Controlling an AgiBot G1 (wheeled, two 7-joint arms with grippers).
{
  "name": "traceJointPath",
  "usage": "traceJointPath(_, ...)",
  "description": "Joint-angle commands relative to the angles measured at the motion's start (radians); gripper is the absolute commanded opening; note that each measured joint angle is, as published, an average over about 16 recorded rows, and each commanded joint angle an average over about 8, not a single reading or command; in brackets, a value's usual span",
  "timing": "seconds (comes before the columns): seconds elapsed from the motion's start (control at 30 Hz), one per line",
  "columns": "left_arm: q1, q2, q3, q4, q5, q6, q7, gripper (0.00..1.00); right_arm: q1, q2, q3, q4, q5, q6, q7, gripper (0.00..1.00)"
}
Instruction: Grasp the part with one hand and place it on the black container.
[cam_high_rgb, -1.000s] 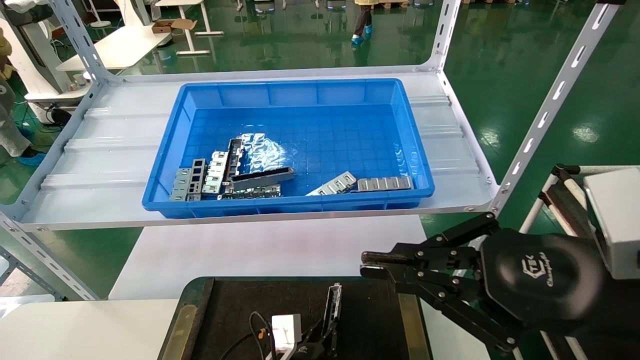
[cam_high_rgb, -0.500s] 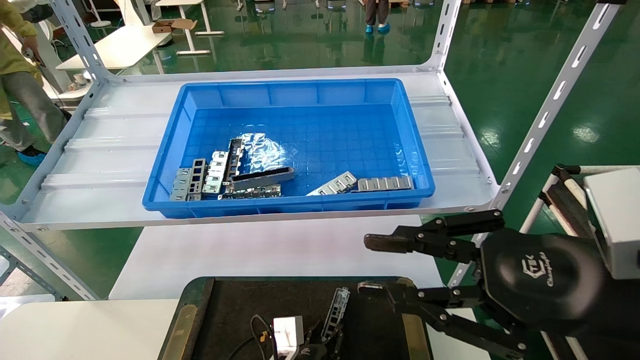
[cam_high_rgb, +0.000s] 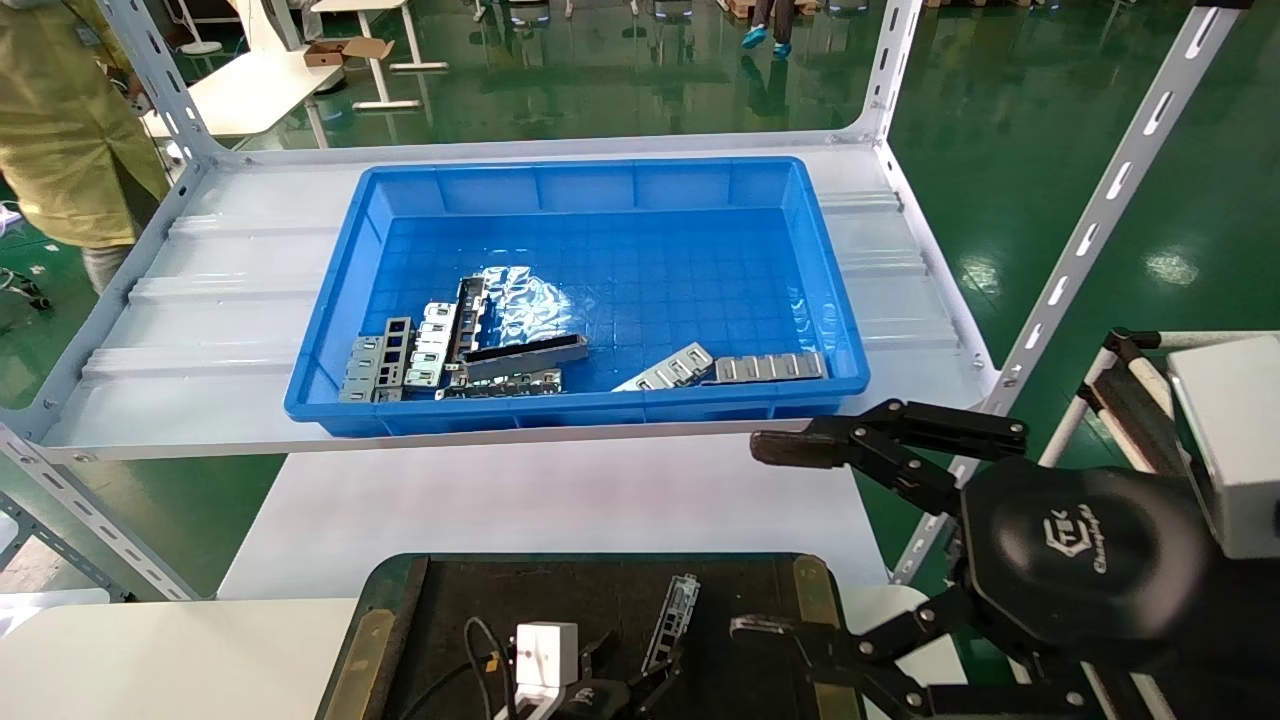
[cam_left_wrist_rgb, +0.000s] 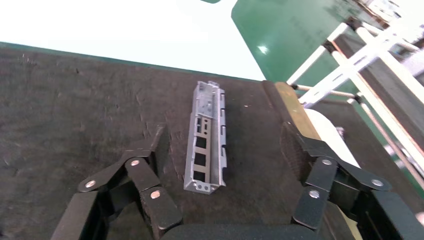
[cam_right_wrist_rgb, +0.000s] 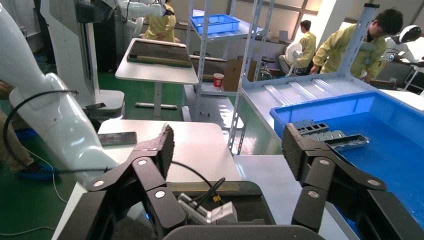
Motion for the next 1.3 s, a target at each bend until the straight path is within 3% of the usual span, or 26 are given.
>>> traceJointPath(0.03,0.000,-0.040,-0.001,-0.037,0.009,0.026,-0.010,1.00,0.000,0.000,0.000,0.000,0.000,0.000,0.000,1.00)
traceJointPath(0.4,-0.036,-0.185,-0.055,-0.102,0.071,0.242,-0.077,1.00,0.000,0.000,0.000,0.000,0.000,0.000,0.000,1.00)
traceJointPath(0.67,-0.063,-0.257,-0.149,-0.106,0.037,0.458,-0.031,1.00,0.000,0.000,-0.001,0.000,0.000,0.000,0.000,1.00)
traceJointPath(0.9,-0.054,-0.308,-0.279,-0.101,-0.101,0.696,0.140,1.00,0.000,0.000,-0.001,0.000,0.001,0.000,0.000,1.00)
traceJointPath(1.3,0.067,-0.339,-0.502,-0.037,-0.358,1.005,0.517,1.00,0.000,0.000,-0.001,0.000,0.001,0.001,-0.001,1.00)
